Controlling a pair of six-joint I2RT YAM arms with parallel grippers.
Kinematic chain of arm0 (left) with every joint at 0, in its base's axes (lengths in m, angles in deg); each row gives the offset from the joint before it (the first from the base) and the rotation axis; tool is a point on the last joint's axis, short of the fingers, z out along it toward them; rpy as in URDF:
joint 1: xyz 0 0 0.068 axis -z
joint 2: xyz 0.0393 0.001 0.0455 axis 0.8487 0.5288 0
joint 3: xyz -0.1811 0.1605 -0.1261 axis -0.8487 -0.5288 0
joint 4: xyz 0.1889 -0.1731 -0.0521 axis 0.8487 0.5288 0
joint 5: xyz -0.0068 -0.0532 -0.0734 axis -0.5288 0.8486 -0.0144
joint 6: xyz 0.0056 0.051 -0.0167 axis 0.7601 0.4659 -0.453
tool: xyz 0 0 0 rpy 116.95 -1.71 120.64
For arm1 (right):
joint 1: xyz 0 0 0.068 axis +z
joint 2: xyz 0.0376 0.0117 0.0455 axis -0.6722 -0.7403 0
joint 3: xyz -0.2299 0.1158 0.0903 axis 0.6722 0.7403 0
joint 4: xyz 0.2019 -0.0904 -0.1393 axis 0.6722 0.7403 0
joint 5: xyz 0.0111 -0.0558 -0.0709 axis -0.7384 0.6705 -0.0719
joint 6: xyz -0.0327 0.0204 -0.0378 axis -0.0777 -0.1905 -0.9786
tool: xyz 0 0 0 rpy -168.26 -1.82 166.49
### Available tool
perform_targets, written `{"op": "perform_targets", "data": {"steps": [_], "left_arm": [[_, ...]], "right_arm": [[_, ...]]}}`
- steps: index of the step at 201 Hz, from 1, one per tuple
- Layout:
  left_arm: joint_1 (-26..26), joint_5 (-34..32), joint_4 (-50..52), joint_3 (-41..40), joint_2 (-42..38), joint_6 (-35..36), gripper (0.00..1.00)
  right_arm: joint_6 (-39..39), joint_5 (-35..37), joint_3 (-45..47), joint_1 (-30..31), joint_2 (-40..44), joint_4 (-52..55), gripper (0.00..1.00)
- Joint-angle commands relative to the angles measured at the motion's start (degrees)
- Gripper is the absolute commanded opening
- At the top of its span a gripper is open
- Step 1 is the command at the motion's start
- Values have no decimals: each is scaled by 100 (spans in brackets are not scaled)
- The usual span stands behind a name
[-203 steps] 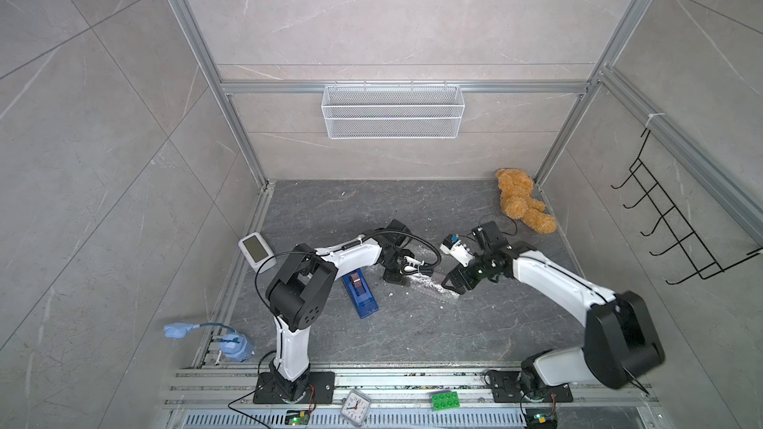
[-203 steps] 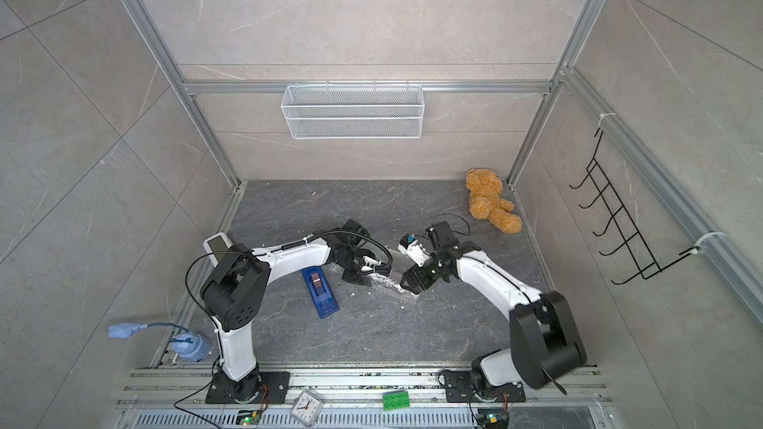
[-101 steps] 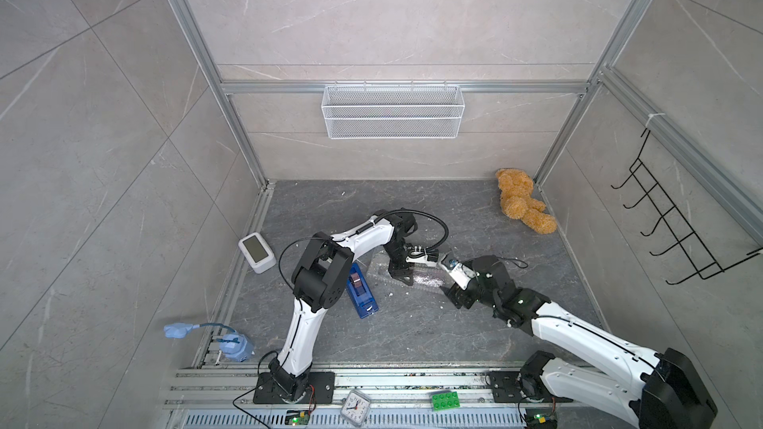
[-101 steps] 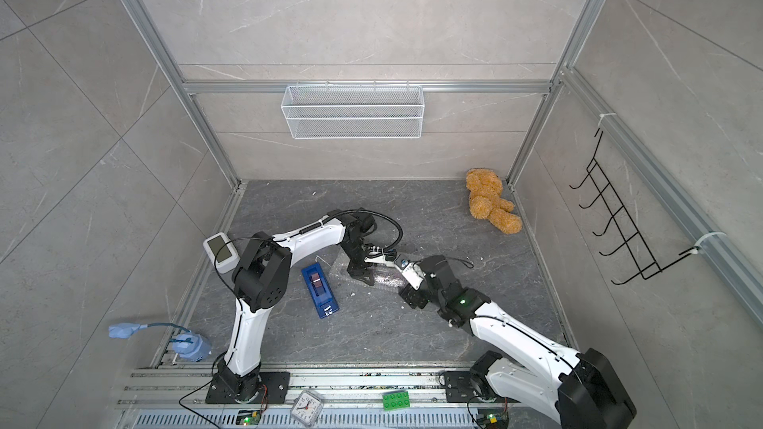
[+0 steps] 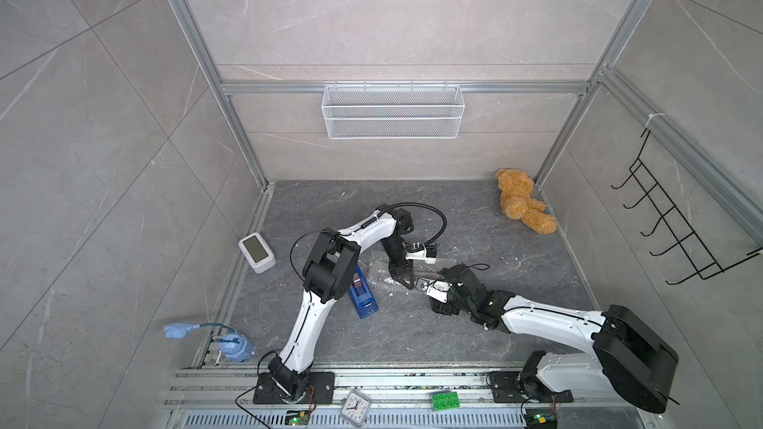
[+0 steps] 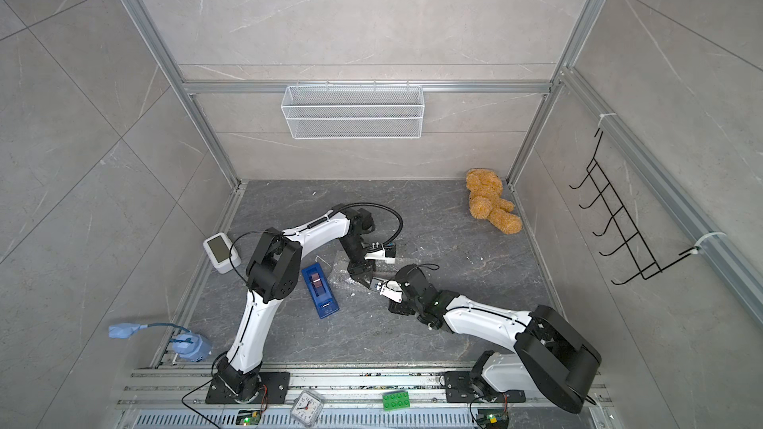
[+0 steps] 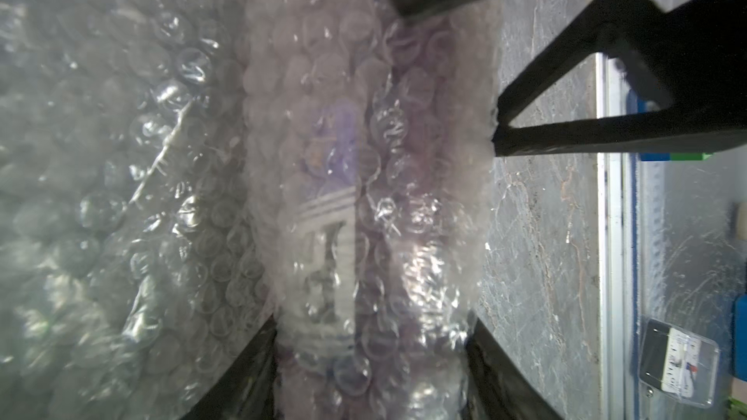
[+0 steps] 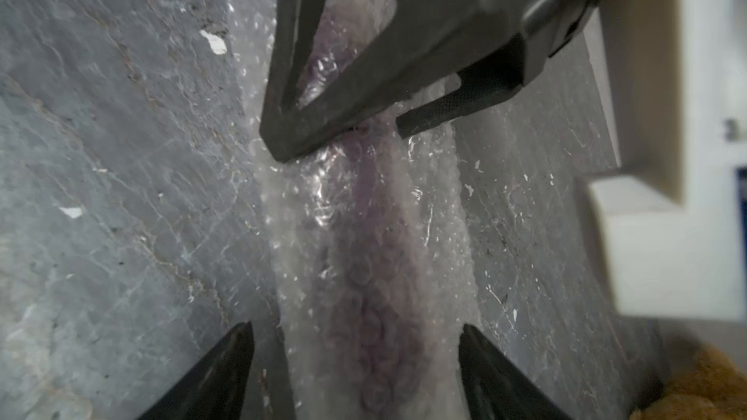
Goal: Wrap wine bottles in bubble wrap
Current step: Wrap the wine bottle in bubble wrap.
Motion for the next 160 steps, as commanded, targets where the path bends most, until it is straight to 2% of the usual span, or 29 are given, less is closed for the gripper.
{"op": "perform_targets", "data": {"steps": [1, 33, 83, 122, 160], "left_arm": [[-16, 137, 652, -32, 267, -68, 49], [-24, 171, 663, 13, 297, -67, 49], [-121, 275, 712, 103, 311, -53, 51], [-194, 300, 699, 245, 349, -112, 53], [-208, 114, 413, 57, 165, -120, 61]], "right_arm": [[-605, 315, -243, 27, -223, -311, 82], [-869, 313, -382, 28, -566, -302, 82], [-772, -276, -790, 28, -1089, 635, 81], [-261, -397, -1321, 36, -1296, 1598, 69], [194, -477, -1536, 36, -1388, 2219, 63]]}}
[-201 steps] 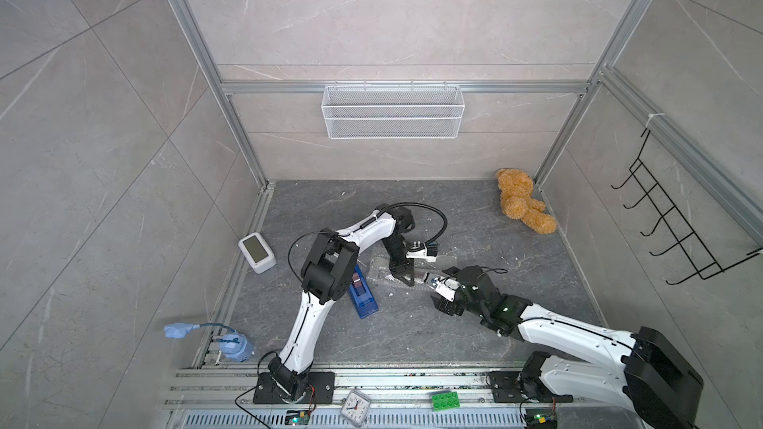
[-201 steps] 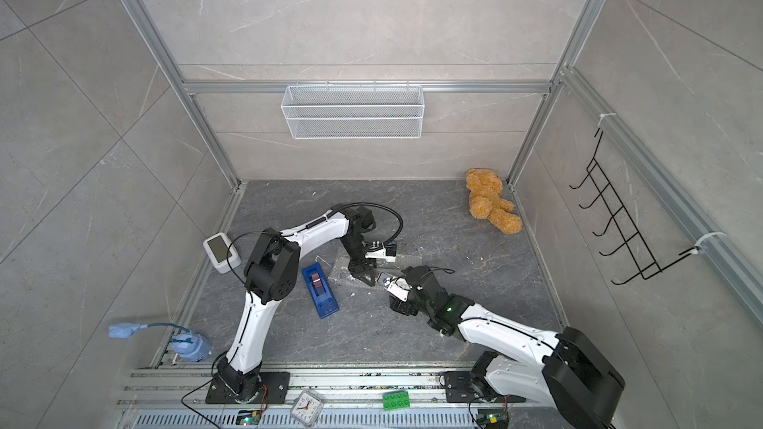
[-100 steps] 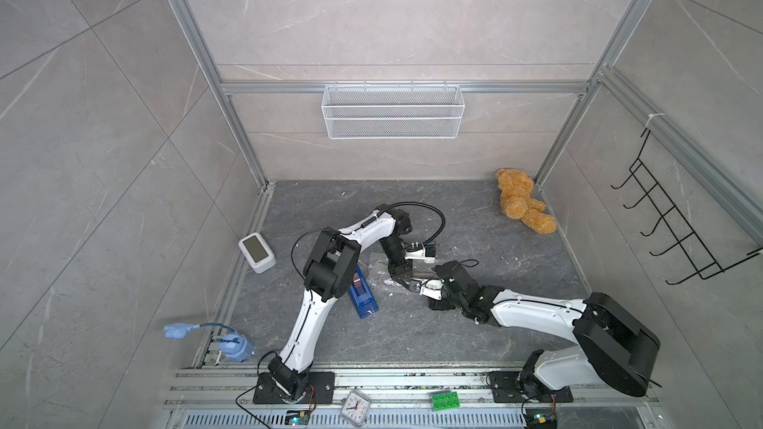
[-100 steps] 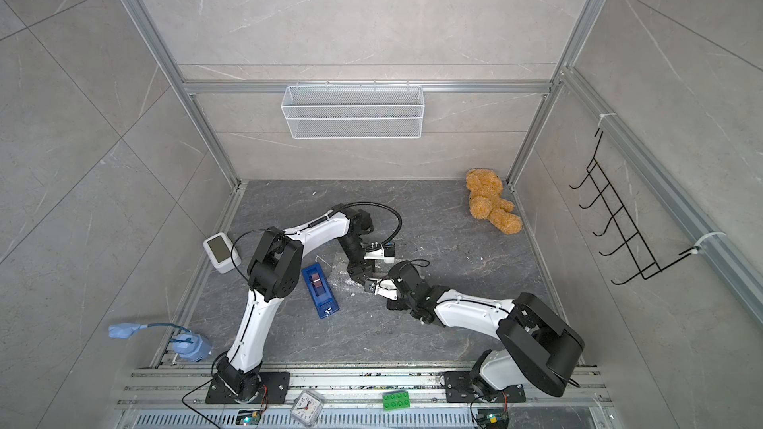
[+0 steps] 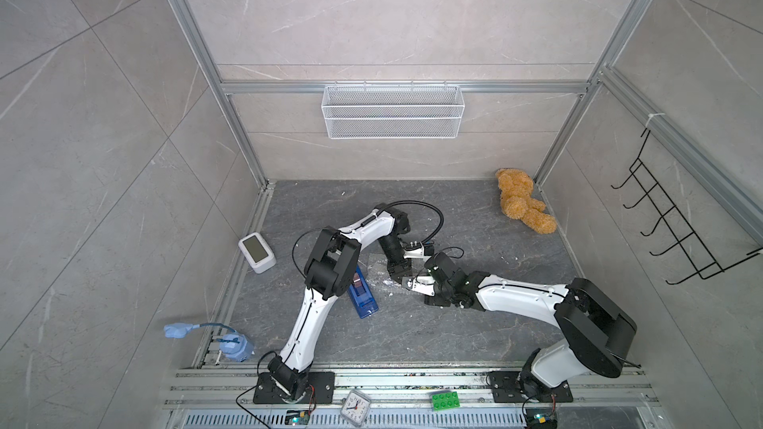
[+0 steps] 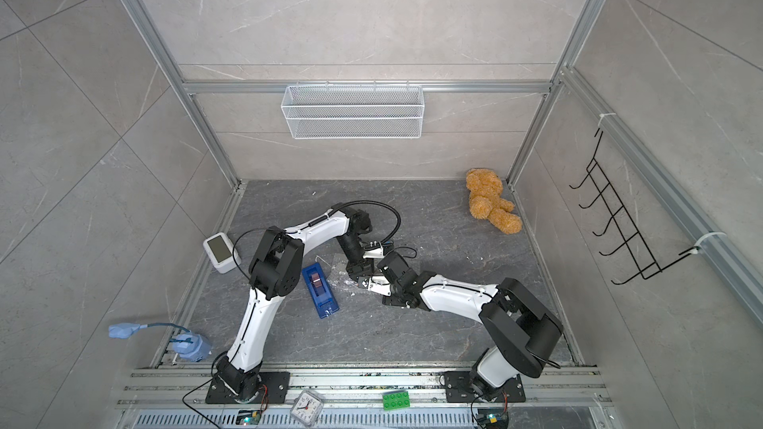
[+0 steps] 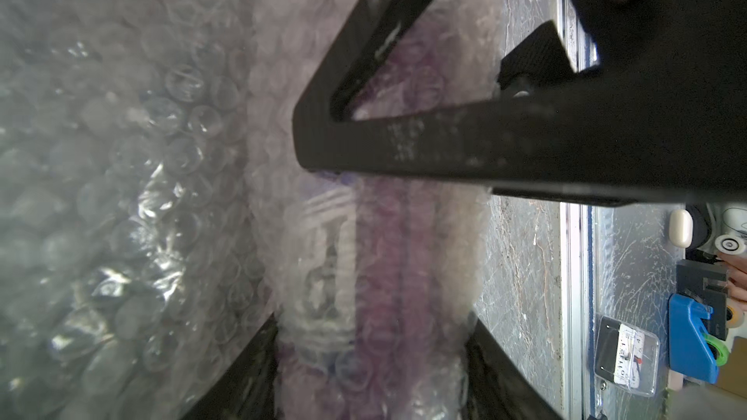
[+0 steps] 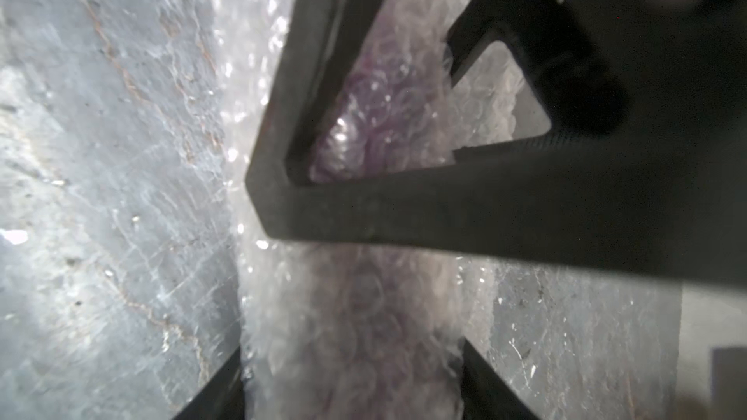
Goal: Wrap wine bottles in bubble wrap
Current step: Wrap the wine bottle in bubble wrap.
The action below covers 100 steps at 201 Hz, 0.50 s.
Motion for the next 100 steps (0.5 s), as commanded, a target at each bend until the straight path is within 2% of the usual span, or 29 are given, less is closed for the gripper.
{"op": "perform_targets", "data": {"steps": [1, 19, 31, 37, 40, 42, 68, 100], "left_arm": [[-43, -218, 52, -126, -39, -116, 61], [-59, -326, -117, -260, -311, -120, 68], [-78, -388, -182, -309, -411, -106, 77], [-95, -433, -208, -302, -454, -126, 87], [-103, -451, -225, -296, -473, -143, 97], [-111, -467, -232, -296, -491, -153, 99], [-197, -557, -544, -444, -855, -259, 100], [-337, -748, -1624, -1175, -1658, -499, 100]], "right_arm": [[510, -251, -148, 34, -123, 868, 63], [808, -233, -224, 32, -175, 1093, 62], [1042, -214, -286, 26, -226, 1236, 62], [1146, -215, -309, 30, -267, 1308, 62], [1187, -215, -332, 24, -288, 1350, 62], [1235, -215, -342, 23, -305, 1379, 62], [1633, -241, -534, -5, -545, 1679, 62], [2078, -549, -727, -157, -700, 1880, 62]]}}
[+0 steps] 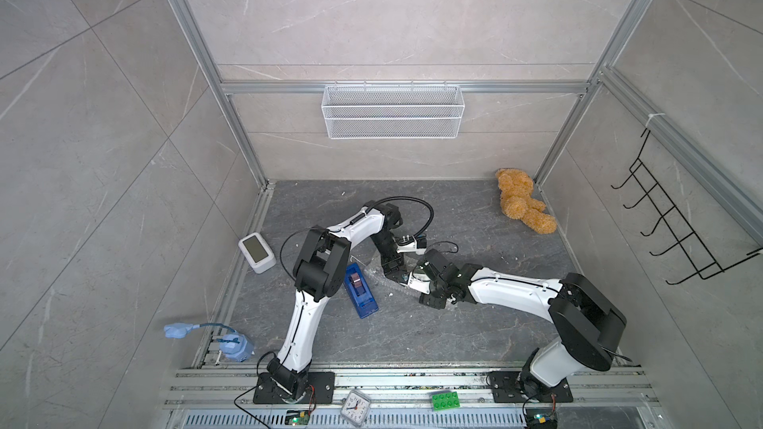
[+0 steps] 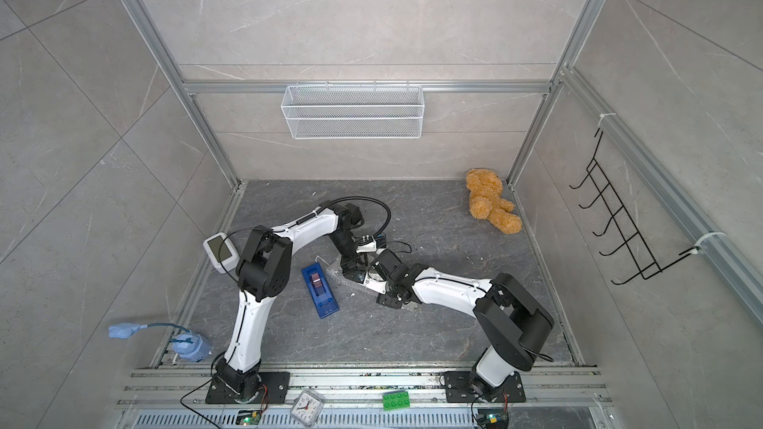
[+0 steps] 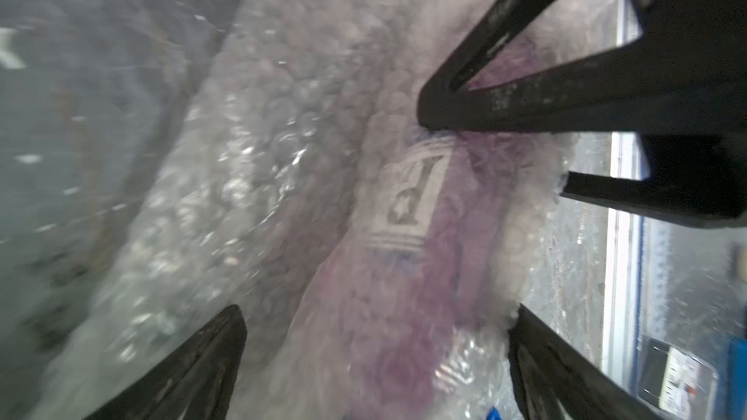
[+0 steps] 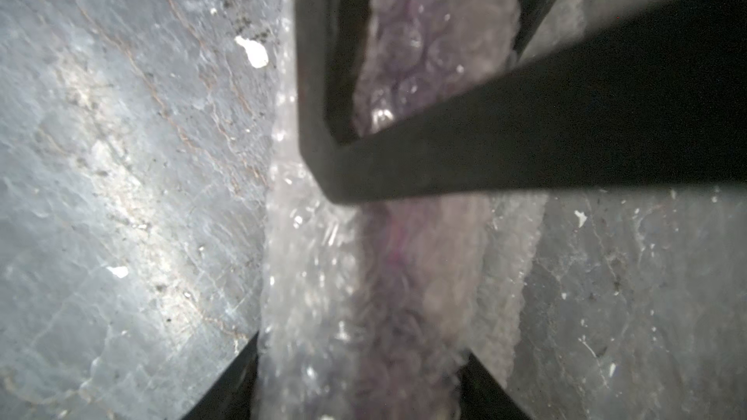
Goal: Wrap wine bottles in bubble wrap
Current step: Wrap the wine bottle in bubble wrap.
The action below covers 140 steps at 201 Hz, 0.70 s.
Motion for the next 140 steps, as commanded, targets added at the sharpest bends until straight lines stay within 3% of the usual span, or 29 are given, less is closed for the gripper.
{"op": "perform_targets", "data": {"steps": [1, 95, 111, 140], "left_arm": [[-51, -278, -593, -440, -901, -85, 100], [-175, -1820, -3513, -2932, -2884, -338, 100], [-156, -2152, -3854, -3122, -3100, -874, 100], [-158, -2879, -3833, -2755, -3235, -2680, 100]], "right_arm": [[915, -239, -40, -238, -357, 846, 62], [1447, -2307, -866, -1461, -828, 1587, 62], [1721, -2422, -944, -1567, -906, 1543, 63], [2591, -2372, -874, -1622, -831, 1098, 64]]}}
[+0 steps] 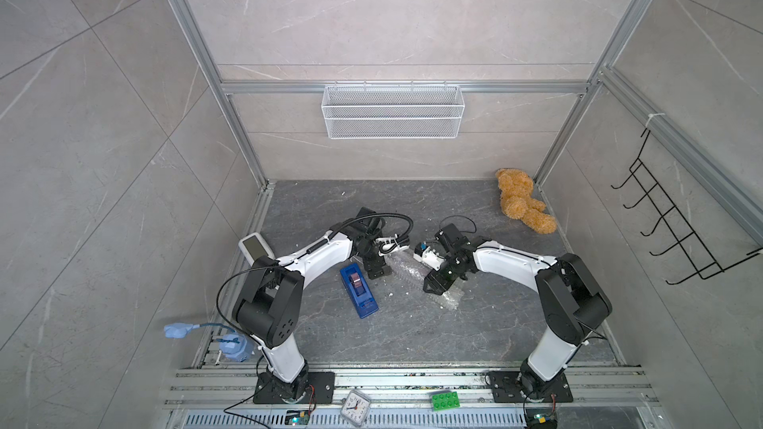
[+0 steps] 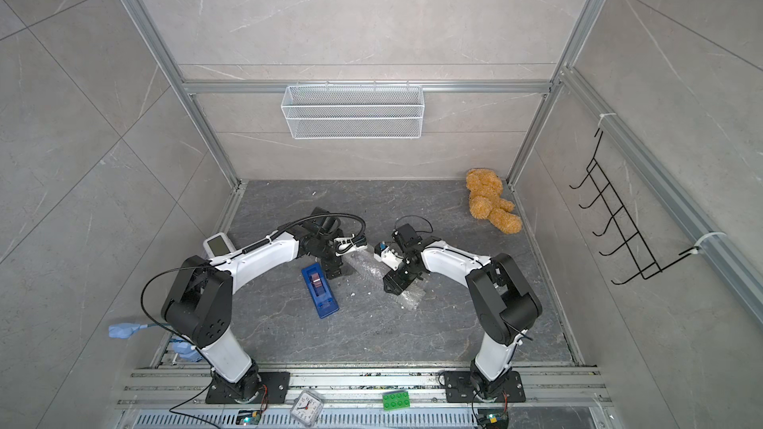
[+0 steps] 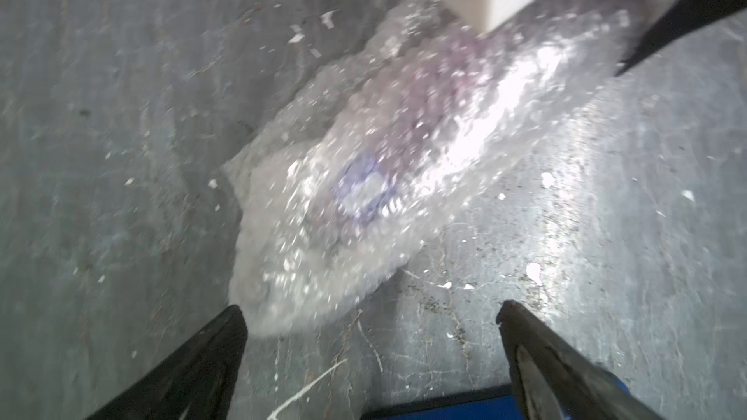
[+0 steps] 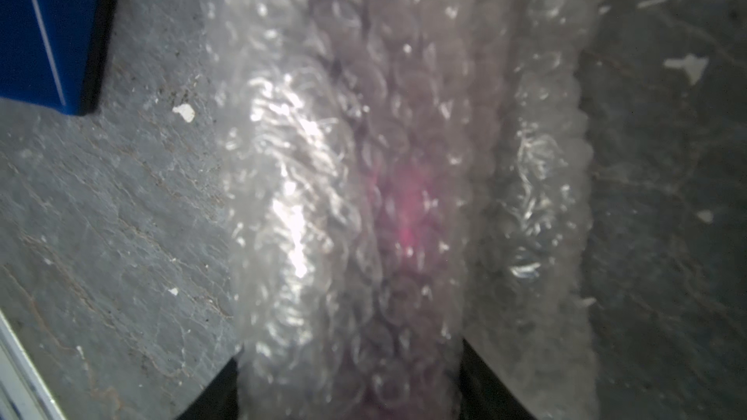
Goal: Wrap wine bottles in bubble wrap
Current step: Wrap the wine bottle in bubble wrap.
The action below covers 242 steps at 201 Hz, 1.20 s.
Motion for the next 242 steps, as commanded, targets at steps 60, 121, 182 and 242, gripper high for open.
{"op": "perform_targets", "data": {"steps": [60, 121, 182, 242], "left_arm": [[14, -734, -153, 813, -645, -3914, 100], [-320, 550, -409, 591, -627, -6144, 98], [-140, 1383, -2215, -97, 278, -8658, 82], [35, 1123, -2162, 221, 981, -9419, 85]], "right_arm": [[2440, -45, 232, -78, -10, -971, 65], [4131, -498, 1068, -97, 82, -2747, 65], [5579, -1065, 1659, -97, -154, -4383, 64], [6144, -1382, 1938, -100, -306, -5154, 64]]}}
